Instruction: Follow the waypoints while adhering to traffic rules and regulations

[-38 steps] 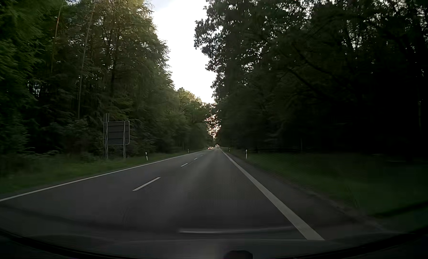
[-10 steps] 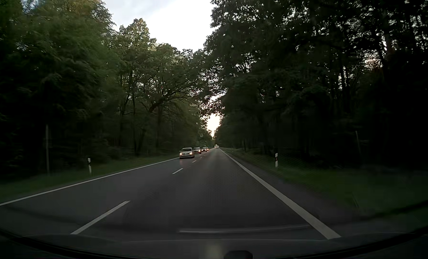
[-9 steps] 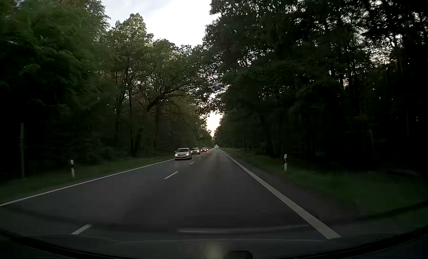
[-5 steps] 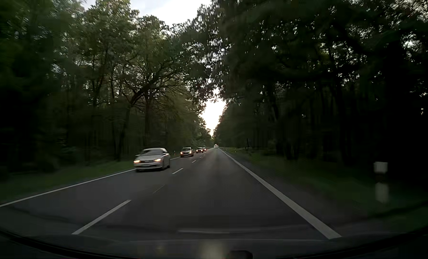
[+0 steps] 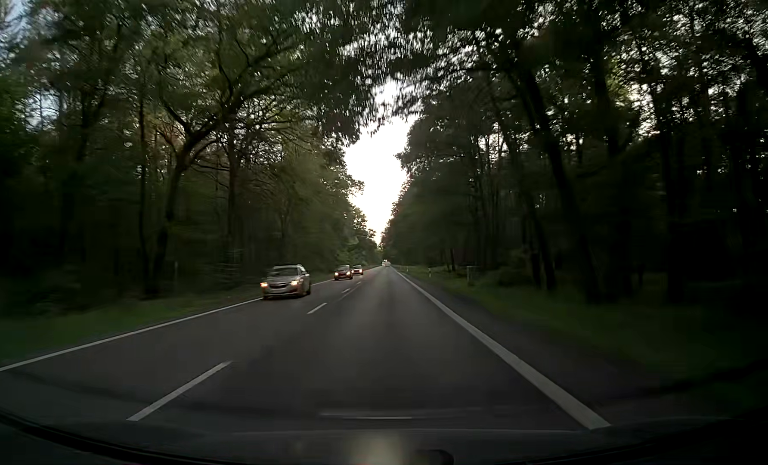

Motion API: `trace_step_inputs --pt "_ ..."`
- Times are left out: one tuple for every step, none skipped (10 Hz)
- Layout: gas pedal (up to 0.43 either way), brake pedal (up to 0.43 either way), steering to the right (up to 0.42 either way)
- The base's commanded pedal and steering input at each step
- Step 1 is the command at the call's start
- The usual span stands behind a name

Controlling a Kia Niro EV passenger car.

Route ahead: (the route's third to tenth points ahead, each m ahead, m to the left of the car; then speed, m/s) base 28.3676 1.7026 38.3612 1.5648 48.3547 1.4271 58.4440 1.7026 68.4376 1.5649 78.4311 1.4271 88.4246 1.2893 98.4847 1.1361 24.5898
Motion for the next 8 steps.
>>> trace_step_inputs --pt "0.268 0.0 0.0" --pt "0.268 0.0 0.0" --pt "0.268 0.0 0.0" --pt "0.268 0.0 0.0" --pt "0.26 0.0 0.0" --pt "0.26 0.0 0.0" --pt "0.26 0.0 0.0" --pt "0.26 0.0 0.0"
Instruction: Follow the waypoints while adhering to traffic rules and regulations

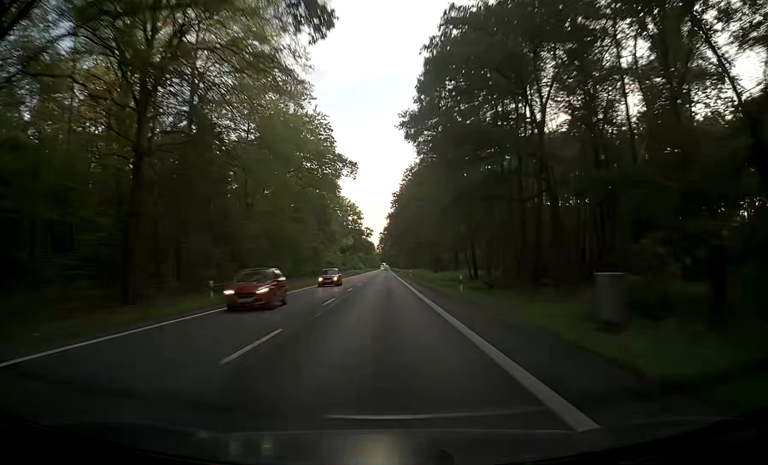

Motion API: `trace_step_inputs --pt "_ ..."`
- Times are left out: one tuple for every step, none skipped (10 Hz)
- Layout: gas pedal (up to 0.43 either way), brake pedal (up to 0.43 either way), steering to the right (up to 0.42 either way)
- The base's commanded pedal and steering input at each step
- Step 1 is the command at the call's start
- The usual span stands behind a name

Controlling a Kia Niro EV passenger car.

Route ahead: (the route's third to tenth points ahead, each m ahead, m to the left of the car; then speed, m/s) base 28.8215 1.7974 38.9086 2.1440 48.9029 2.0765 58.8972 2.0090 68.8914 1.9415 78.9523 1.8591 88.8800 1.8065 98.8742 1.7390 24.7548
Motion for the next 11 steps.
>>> trace_step_inputs --pt "0.26 0.0 0.0" --pt "0.24 0.0 0.0" --pt "0.24 0.0 0.0" --pt "0.24 0.0 -0.001" --pt "0.24 0.0 0.0" --pt "0.24 0.0 -0.001" --pt "0.24 0.0 0.0" --pt "0.24 0.0 -0.001" --pt "0.24 0.0 -0.001" --pt "0.24 0.0 -0.001" --pt "0.24 0.0 -0.001"
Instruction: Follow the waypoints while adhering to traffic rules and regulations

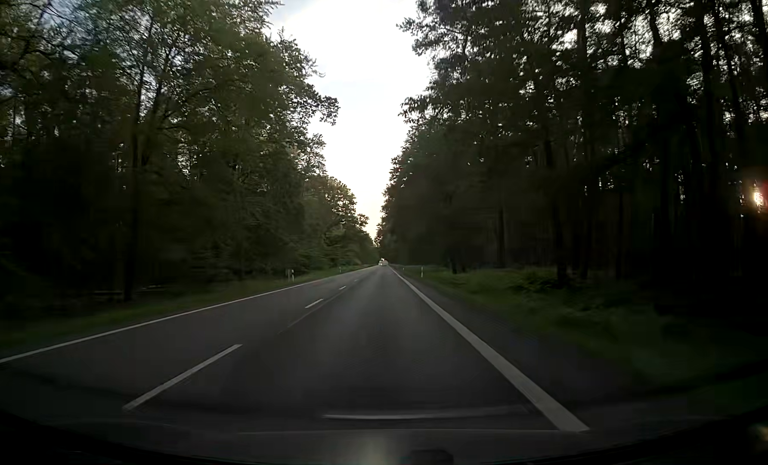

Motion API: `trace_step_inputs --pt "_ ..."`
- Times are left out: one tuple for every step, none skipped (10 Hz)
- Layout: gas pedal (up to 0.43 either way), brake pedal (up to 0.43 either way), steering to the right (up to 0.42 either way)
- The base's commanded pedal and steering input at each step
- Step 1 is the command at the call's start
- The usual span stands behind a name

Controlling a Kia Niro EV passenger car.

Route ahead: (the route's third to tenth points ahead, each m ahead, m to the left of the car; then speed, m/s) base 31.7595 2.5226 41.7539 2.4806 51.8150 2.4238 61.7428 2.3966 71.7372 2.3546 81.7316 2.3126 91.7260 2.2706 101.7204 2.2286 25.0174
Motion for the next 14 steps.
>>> trace_step_inputs --pt "0.24 0.0 -0.001" --pt "0.24 0.0 -0.001" --pt "0.24 0.0 -0.001" --pt "0.24 0.0 -0.001" --pt "0.24 0.0 -0.001" --pt "0.24 0.0 -0.001" --pt "0.24 0.0 -0.001" --pt "0.24 0.0 -0.001" --pt "0.24 0.0 -0.001" --pt "0.24 0.0 -0.001" --pt "0.24 0.0 -0.002" --pt "0.24 0.0 -0.003" --pt "0.24 0.0 -0.003" --pt "0.24 0.0 -0.003"
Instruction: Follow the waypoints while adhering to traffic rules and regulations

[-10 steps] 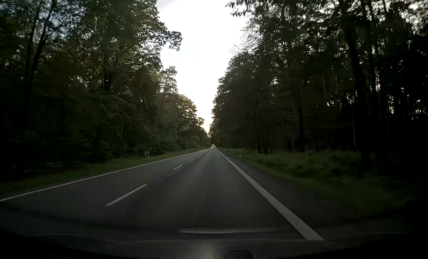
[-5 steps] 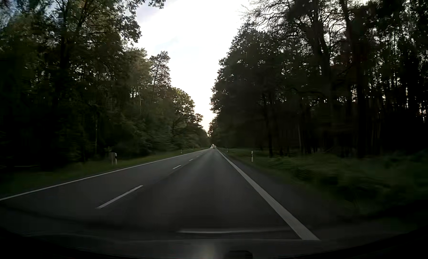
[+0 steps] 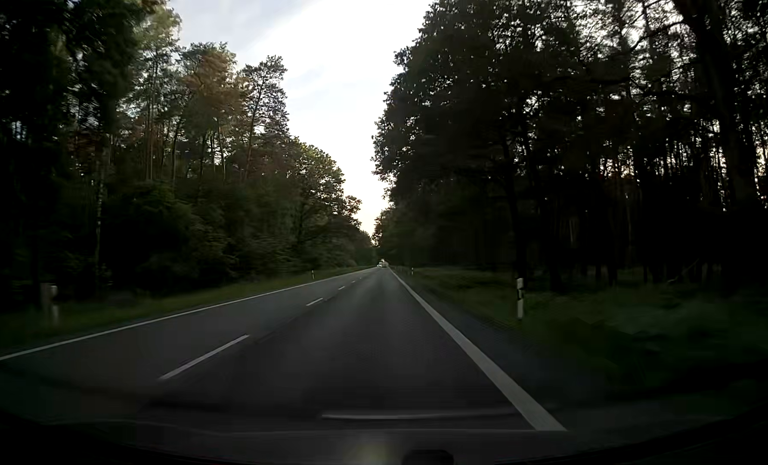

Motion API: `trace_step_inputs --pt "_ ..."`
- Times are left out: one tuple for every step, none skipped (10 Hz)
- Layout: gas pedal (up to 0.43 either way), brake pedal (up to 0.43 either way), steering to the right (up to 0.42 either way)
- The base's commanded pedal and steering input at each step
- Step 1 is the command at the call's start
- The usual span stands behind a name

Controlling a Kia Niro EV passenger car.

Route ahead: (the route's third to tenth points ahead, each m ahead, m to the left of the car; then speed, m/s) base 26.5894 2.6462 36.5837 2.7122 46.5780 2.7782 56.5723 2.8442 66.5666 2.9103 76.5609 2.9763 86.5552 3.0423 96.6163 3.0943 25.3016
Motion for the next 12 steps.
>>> trace_step_inputs --pt "0.24 0.0 -0.003" --pt "0.24 0.0 -0.003" --pt "0.24 0.0 -0.003" --pt "0.24 0.0 -0.003" --pt "0.228 0.0 -0.003" --pt "0.228 0.0 -0.003" --pt "0.228 0.0 -0.003" --pt "0.228 0.0 -0.002" --pt "0.228 0.0 -0.002" --pt "0.228 0.0 -0.002" --pt "0.228 0.0 -0.002" --pt "0.228 0.0 -0.002"
